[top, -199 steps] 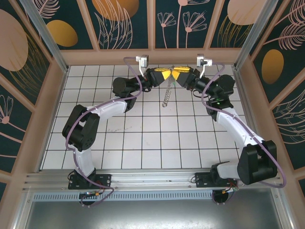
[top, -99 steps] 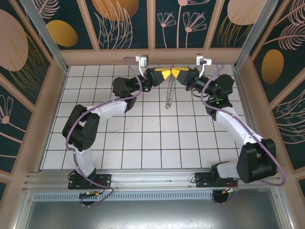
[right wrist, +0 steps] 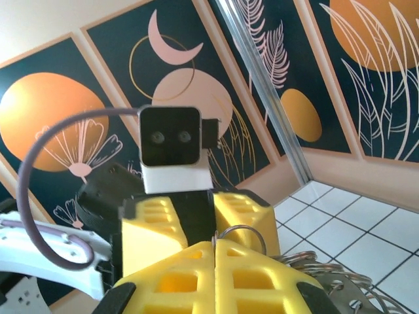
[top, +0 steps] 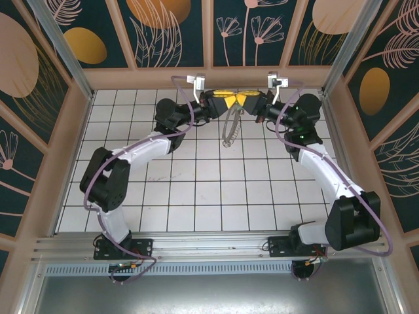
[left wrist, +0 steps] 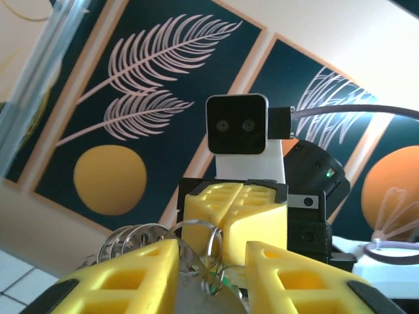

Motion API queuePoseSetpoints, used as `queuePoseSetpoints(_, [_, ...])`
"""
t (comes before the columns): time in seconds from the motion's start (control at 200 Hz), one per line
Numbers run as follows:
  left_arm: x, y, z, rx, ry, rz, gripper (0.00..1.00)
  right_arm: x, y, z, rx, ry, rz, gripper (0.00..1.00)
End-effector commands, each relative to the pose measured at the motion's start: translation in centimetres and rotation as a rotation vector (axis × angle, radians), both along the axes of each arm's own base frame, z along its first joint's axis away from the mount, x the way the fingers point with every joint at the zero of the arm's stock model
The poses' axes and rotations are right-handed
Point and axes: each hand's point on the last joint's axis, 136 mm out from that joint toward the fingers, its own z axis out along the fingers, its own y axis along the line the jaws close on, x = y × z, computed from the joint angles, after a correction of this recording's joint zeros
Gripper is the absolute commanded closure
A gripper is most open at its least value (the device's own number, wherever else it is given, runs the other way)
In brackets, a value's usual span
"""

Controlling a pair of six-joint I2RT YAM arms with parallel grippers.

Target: Put the keys on the keyring

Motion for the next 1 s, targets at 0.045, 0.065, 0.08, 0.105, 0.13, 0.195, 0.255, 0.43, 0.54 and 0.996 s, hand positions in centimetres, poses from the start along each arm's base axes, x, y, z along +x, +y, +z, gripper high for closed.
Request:
queuePoseSetpoints(0.045, [0.2, 1.6, 1.9, 0.146, -0.149, 0.183, 0.6, -0.6, -0.3, 1.2, -0.1, -0.11, 0.015, 1.0])
queuePoseSetpoints(0.065, [0.4, 1.8, 1.8, 0.161, -0.152, 0.197, 0.59, -0.6, -0.3, 1.0, -0.11, -0.11, 0.016, 1.0])
queuePoseSetpoints(0.08, [0.5, 1.9, 1.7, 0.169, -0.154, 0.207, 0.59, -0.6, -0.3, 0.9, -0.118, -0.11, 0.018, 1.0])
queuePoseSetpoints(0.105, [0.7, 2.1, 1.7, 0.183, -0.157, 0.22, 0.58, -0.5, -0.3, 0.8, -0.13, -0.109, 0.018, 1.0])
queuePoseSetpoints(0.13, [0.8, 2.3, 1.7, 0.194, -0.162, 0.228, 0.57, -0.4, -0.3, 0.6, -0.144, -0.112, 0.018, 1.0])
queuePoseSetpoints(0.195, [1.5, 2.9, 1.4, 0.233, -0.166, 0.245, 0.55, -0.2, -0.2, 0.2, -0.186, -0.116, 0.018, 1.0])
queuePoseSetpoints(0.255, [1.9, 3.2, 1.1, 0.272, -0.173, 0.239, 0.53, 0.0, -0.3, -0.1, -0.228, -0.123, 0.018, 1.0])
queuePoseSetpoints(0.43, [3.1, 3.9, -0.5, 0.374, -0.183, 0.235, 0.48, 1.6, -0.4, -1.6, -0.362, -0.106, -0.004, 1.0])
queuePoseSetpoints(0.54, [3.7, 4.4, -1.4, 0.418, -0.184, 0.221, 0.46, 3.0, -0.8, -2.6, -0.433, -0.084, -0.054, 1.0])
queuePoseSetpoints(0.996, [3.5, 3.0, -5.1, 0.55, -0.188, 0.021, 0.43, 2.6, 0.0, -3.7, -0.473, -0.085, 0.068, 1.0])
